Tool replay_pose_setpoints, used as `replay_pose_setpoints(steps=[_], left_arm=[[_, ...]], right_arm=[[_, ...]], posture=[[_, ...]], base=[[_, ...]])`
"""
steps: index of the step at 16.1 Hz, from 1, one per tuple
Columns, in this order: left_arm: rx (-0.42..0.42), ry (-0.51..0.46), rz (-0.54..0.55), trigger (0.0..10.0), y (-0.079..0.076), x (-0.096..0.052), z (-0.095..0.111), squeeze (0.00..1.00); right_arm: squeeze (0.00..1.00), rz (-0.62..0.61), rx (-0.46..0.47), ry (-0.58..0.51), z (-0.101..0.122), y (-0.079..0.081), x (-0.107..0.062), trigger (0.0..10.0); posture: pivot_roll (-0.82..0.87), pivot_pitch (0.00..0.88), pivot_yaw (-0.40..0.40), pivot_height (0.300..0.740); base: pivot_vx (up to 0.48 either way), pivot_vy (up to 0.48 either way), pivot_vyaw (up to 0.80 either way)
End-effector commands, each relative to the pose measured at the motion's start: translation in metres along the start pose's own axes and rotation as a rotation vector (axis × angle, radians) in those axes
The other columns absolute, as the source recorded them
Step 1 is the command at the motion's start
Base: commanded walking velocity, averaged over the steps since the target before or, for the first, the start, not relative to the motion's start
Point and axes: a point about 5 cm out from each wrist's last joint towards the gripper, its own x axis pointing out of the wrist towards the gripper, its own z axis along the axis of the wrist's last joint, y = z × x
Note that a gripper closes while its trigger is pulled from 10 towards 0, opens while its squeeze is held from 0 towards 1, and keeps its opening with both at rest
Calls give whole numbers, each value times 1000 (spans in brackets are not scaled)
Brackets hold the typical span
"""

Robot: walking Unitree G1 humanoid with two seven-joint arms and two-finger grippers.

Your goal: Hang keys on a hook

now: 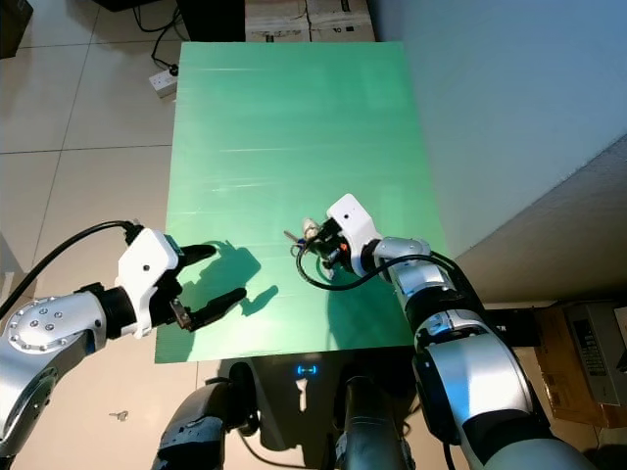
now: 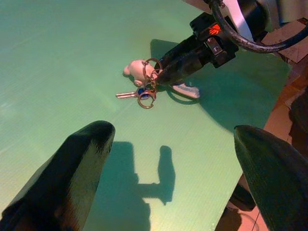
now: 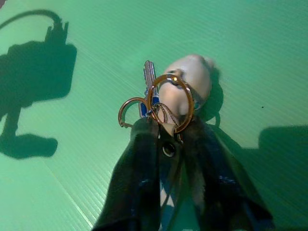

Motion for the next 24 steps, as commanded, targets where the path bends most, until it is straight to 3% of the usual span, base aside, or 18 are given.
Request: replay_pose_setpoints(steps=[1, 11, 14, 15, 16, 17, 19, 20, 24], left_arm=[[5, 5, -22, 10000, -4, 0, 0, 0], [8, 3, -16, 10000, -3, 0, 0, 0], [8, -1, -4, 10000, -6, 0, -4, 0], [2, -4, 14, 10000, -8, 0, -10, 0], [2, -4, 14, 10000, -8, 0, -10, 0], [1, -6, 72, 10000, -7, 2, -19, 0], [18, -11, 199, 10000, 2, 6, -26, 0], [37, -23, 292, 10000, 15, 8, -26, 0], [53, -51, 377, 10000, 27, 10, -27, 0]], right_arm=[[0, 10, 32, 2, -8, 2, -1, 0], [0, 10, 70, -100, -2, -4, -8, 0], [0, -31, 71, -288, 22, -7, -11, 0], [0, -71, 30, -374, 27, -3, -15, 0], [0, -71, 30, -374, 27, -3, -15, 0], [0, -136, 11, -450, 25, 7, -20, 0], [0, -226, -8, -505, 21, 14, -27, 0], [0, -320, -58, -548, 29, 13, -33, 0], [0, -529, -42, -622, 36, 11, -47, 0]], posture=[[23, 376, 14, 740], [15, 369, 15, 740], [9, 316, -2, 740], [15, 231, -6, 740], [15, 231, -6, 740], [5, 137, 11, 740], [-7, 84, 19, 740], [-30, 34, 43, 740], [-28, 0, 51, 740]], base=[[0, 0, 0], [0, 0, 0], [0, 0, 0], [0, 0, 0], [0, 0, 0], [0, 0, 0], [0, 0, 0], [0, 0, 0], [0, 0, 0]])
